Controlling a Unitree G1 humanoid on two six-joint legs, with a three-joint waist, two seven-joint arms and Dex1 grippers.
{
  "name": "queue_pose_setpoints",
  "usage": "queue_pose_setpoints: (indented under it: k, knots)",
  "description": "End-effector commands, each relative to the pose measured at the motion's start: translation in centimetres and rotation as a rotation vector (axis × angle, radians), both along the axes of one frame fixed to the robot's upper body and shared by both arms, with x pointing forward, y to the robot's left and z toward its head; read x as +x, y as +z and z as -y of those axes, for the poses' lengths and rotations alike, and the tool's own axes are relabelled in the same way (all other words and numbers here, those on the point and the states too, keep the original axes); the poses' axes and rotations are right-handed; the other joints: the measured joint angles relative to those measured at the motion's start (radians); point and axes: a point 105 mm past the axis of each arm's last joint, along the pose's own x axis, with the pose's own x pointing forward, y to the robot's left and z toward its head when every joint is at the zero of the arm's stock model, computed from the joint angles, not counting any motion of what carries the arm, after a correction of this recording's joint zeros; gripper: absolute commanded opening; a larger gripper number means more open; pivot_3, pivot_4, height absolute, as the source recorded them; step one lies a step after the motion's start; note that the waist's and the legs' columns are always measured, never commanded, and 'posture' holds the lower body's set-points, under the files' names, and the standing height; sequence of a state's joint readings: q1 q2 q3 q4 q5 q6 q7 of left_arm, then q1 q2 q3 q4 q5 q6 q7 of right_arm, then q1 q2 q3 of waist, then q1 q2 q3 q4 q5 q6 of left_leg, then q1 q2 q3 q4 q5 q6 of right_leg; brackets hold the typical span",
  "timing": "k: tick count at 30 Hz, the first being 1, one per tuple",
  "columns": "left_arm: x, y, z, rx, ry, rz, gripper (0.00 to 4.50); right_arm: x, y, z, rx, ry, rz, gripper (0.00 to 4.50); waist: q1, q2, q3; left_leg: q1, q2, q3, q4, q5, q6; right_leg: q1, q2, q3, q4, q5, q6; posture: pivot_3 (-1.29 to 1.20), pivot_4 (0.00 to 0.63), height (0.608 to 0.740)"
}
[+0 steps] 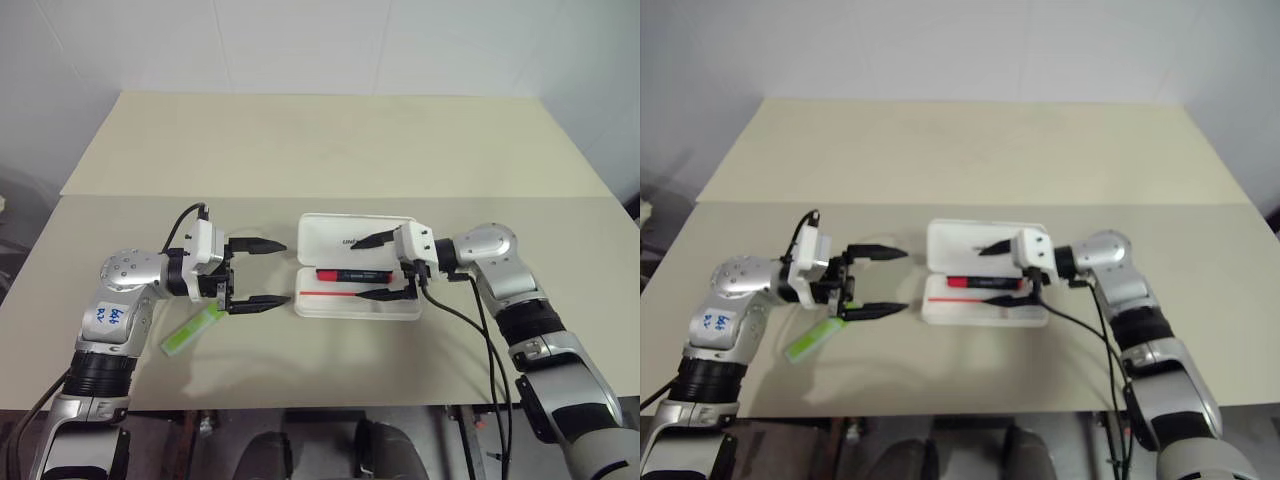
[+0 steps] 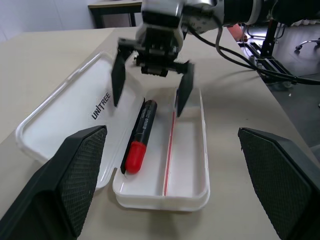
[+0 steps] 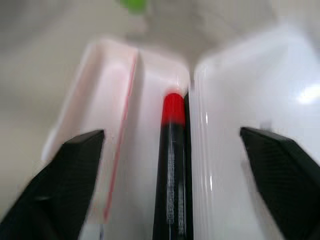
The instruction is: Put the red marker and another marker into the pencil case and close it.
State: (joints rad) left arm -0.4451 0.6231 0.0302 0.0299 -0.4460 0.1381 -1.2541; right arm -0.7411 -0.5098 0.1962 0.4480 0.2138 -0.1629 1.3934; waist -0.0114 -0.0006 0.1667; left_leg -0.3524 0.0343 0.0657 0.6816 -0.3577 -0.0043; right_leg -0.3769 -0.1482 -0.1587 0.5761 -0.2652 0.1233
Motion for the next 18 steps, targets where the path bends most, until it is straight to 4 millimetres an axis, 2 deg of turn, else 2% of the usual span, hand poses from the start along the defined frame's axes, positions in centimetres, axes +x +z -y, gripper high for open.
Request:
queue_pose_setpoints:
  k: [1, 7, 10, 15, 18]
  knots:
    - [-0.4, 0.9, -0.1, -0.010, -0.004, 0.043, 4.50, -1.7, 2.2, -0.2, 0.091, 0.036, -0.016, 4.48, 0.010, 0.000, 0.000, 0.000, 0.000, 0.000, 0.000, 0.000, 0.000, 0.000, 0.000, 0.000, 0.000, 0.000, 0.000, 0.00, 0.150, 0.740]
    - [-0.7, 0.8, -1.1, -0.006, 0.048, 0.036, 4.50, -4.1, 3.8, 0.3, 0.209, 0.010, -0.080, 4.48, 0.013, 0.000, 0.000, -0.001, -0.001, -0.001, 0.000, -0.002, -0.001, 0.000, 0.000, 0.000, 0.000, 0.000, 0.000, 0.00, 0.150, 0.740]
    - [-1.0, 0.6, -2.4, 0.005, 0.109, 0.032, 4.50, -5.0, 4.7, 1.2, 0.262, -0.032, -0.089, 4.48, 0.011, 0.000, 0.000, 0.000, 0.000, -0.001, 0.000, -0.002, -0.001, -0.001, 0.000, 0.000, 0.000, 0.000, 0.000, 0.00, 0.150, 0.740]
    - [-1.8, 0.0, -4.4, 0.026, 0.196, 0.015, 4.50, -5.7, 4.5, 3.3, 0.283, -0.130, -0.105, 4.48, 0.011, 0.000, 0.000, 0.000, 0.000, -0.001, -0.001, -0.002, 0.000, -0.001, 0.000, 0.000, 0.000, 0.000, 0.000, 0.00, 0.150, 0.740]
    - [-2.2, -0.6, -6.4, 0.034, 0.285, 0.004, 4.50, -5.6, 4.3, 4.3, 0.299, -0.190, -0.124, 4.48, 0.011, 0.000, 0.000, 0.000, 0.000, 0.000, -0.001, -0.003, 0.000, -0.001, 0.000, 0.000, -0.001, 0.000, 0.000, 0.00, 0.150, 0.740]
